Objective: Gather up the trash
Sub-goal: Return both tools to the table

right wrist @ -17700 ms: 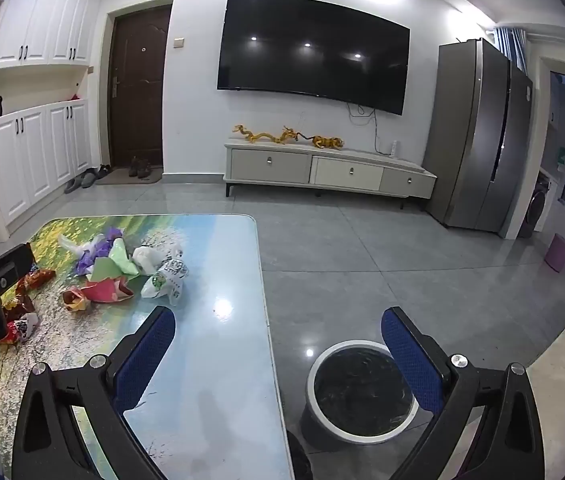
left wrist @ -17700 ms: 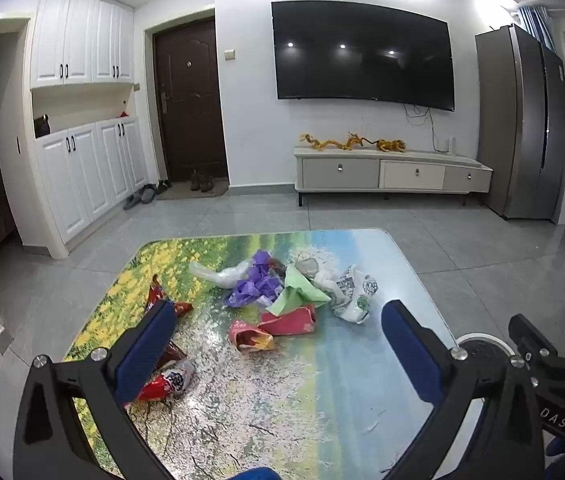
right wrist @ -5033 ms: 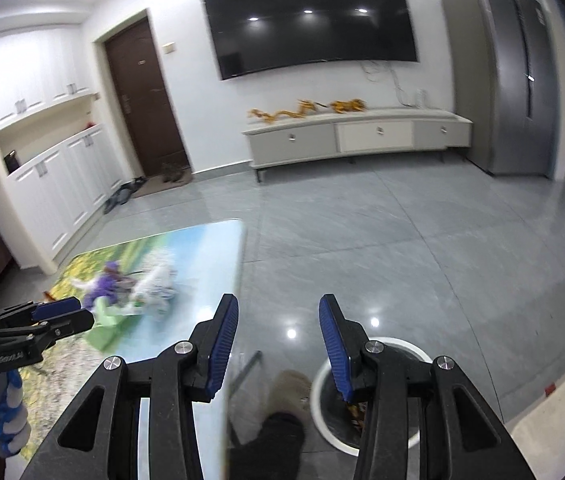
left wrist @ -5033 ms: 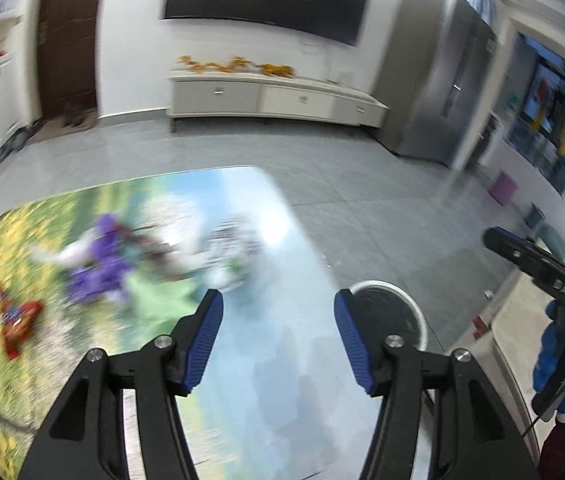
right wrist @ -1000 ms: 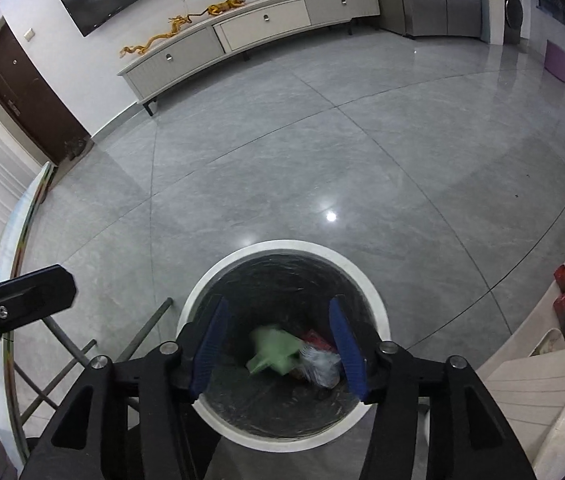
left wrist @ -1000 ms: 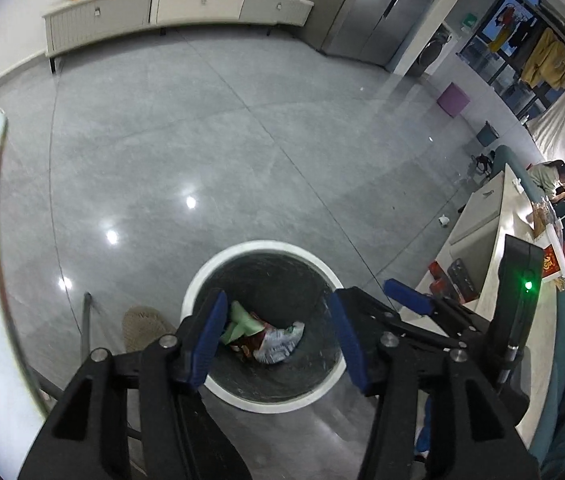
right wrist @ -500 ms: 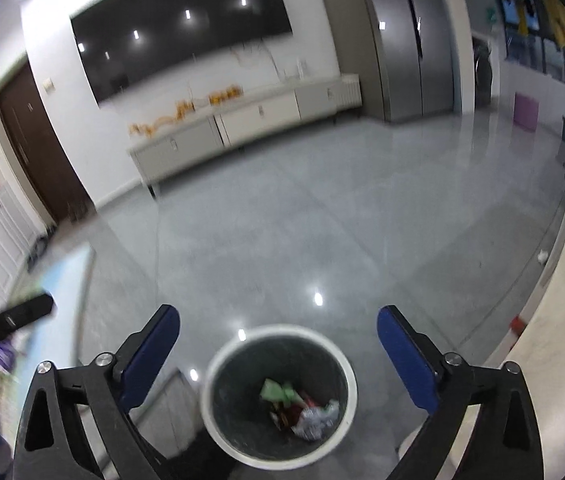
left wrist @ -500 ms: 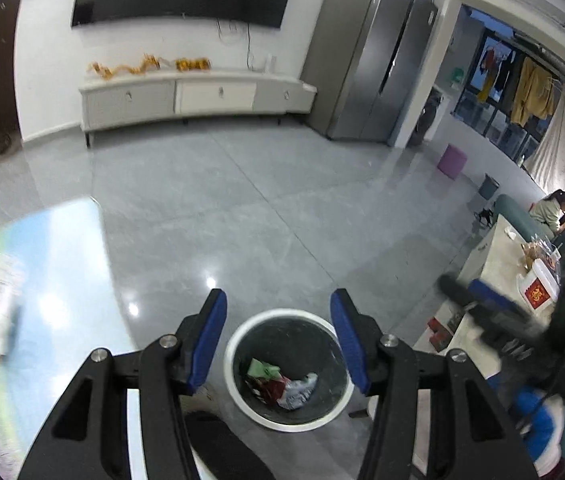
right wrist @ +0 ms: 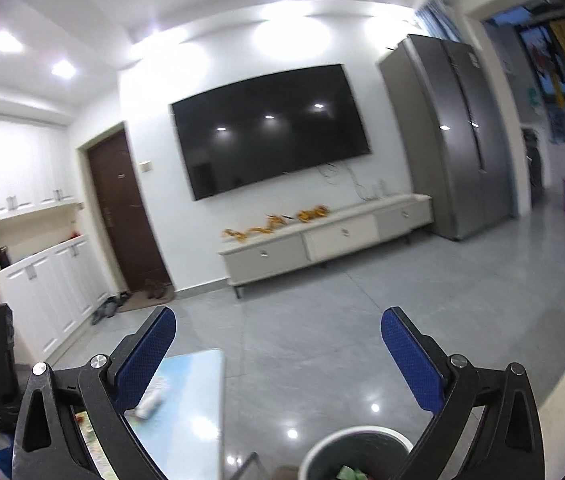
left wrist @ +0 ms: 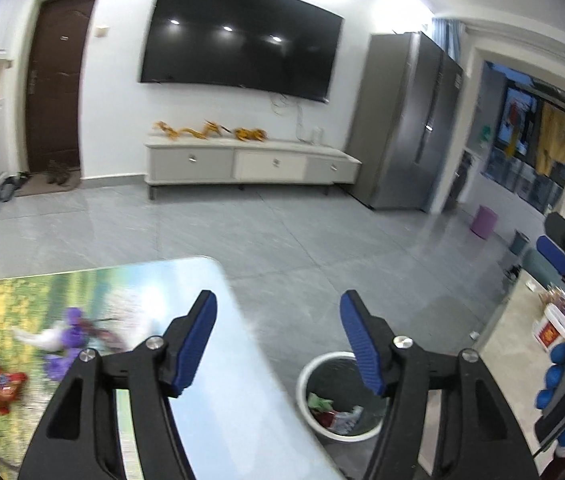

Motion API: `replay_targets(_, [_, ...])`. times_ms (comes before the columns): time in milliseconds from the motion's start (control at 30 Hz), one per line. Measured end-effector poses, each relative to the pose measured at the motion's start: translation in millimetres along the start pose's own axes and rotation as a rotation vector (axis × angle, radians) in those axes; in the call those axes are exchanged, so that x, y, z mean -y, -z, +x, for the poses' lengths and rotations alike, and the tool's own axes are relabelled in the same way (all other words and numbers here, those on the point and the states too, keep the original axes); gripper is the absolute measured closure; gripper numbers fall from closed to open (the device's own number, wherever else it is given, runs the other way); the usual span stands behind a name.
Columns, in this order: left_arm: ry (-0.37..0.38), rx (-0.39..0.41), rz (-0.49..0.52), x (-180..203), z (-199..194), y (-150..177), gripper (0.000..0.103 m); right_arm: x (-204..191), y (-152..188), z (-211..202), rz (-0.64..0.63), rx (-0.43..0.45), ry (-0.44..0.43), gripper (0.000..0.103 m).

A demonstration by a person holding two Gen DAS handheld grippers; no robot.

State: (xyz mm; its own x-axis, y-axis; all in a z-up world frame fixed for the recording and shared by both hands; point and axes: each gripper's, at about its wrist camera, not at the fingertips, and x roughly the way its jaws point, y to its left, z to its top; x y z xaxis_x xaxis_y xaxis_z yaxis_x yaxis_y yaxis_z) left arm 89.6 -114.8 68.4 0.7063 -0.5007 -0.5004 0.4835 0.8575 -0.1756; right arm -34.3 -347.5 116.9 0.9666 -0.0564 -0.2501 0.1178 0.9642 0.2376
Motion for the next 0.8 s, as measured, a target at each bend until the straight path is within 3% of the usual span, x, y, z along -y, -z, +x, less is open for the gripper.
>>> replay_targets(167, [-0.097, 0.032, -0.040, -66, -33, 9, 0.035, -47, -2, 21, -0.043, -0.041, -0.099, 0.000])
replay_targets(433, [-0.282, 0.010, -0.160, -198, -66, 41, 0.031, -120, 14, 75, -0.122, -0.163, -0.232, 0.000])
replay_targets(667, [-0.416, -0.051, -0.259, -289, -63, 77, 0.030, -184, 58, 133, -0.181, -0.304, -0.374, 0.000])
replay_targets(800, [-0.444, -0.106, -0.317, -322, -40, 94, 0.030, -223, 97, 176, -0.228, -0.424, -0.457, 0.000])
